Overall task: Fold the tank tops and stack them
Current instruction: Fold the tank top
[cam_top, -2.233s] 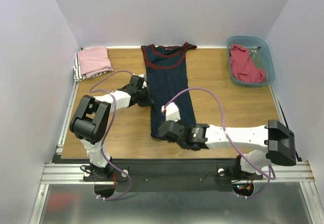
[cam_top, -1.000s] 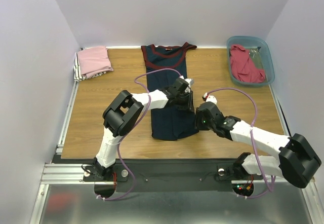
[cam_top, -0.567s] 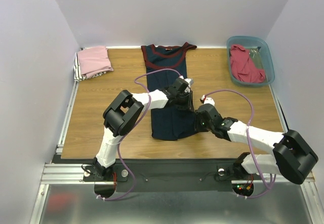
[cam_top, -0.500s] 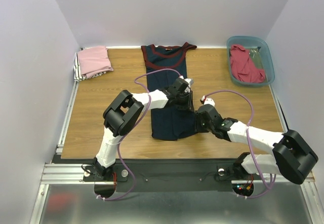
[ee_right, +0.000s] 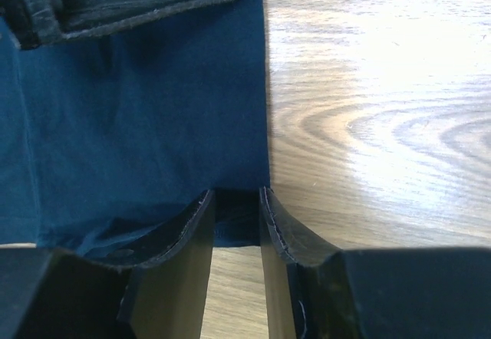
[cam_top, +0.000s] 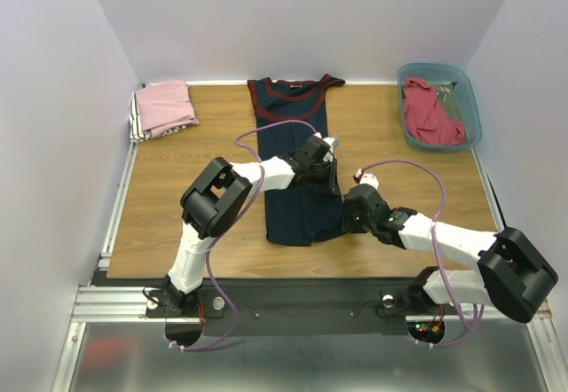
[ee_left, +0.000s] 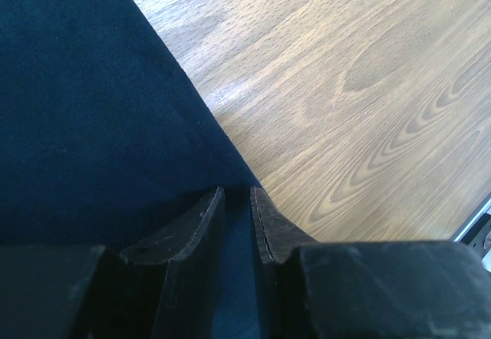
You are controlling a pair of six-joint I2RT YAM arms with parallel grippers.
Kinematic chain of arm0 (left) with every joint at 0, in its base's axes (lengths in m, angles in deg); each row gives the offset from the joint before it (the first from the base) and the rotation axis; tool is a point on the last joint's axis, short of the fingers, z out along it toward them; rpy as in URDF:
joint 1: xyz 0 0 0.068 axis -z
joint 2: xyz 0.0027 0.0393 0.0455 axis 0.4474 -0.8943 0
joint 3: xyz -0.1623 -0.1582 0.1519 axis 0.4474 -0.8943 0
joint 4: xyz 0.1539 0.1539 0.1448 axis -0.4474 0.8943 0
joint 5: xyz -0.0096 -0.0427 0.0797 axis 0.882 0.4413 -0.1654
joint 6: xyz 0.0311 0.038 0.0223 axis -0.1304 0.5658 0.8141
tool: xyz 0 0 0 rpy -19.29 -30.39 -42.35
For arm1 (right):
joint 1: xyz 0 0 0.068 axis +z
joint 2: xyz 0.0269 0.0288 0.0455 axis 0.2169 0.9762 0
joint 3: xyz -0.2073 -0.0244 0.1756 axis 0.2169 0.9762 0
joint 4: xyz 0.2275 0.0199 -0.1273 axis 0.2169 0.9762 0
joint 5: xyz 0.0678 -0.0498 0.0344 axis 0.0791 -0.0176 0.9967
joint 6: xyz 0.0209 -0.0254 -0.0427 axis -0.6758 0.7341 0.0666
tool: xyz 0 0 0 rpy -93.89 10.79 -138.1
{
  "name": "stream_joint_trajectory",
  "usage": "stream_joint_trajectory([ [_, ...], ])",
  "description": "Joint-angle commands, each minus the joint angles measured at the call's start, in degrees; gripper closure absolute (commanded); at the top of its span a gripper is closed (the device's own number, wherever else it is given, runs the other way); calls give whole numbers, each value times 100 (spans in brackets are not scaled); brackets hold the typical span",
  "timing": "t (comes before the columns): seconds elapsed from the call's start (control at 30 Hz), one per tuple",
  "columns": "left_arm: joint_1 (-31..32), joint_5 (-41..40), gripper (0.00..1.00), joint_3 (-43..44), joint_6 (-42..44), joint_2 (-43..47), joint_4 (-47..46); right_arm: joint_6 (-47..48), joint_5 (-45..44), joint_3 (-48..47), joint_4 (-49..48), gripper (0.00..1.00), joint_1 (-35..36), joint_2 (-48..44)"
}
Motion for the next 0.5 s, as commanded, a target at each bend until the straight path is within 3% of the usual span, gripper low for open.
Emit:
stream_joint_trajectory([
  [0.0,-62,-111,68,-7,118,-89,192,-137,-227,30,175,65,83,-256],
  [0.27,-98,-102,69,-42,109,-98,183,-269,-113,38,289,69,126,-362],
  [0.47,-115,-85,69,-68,92,-124,148,-471,-412,47,289,56,135,-229],
])
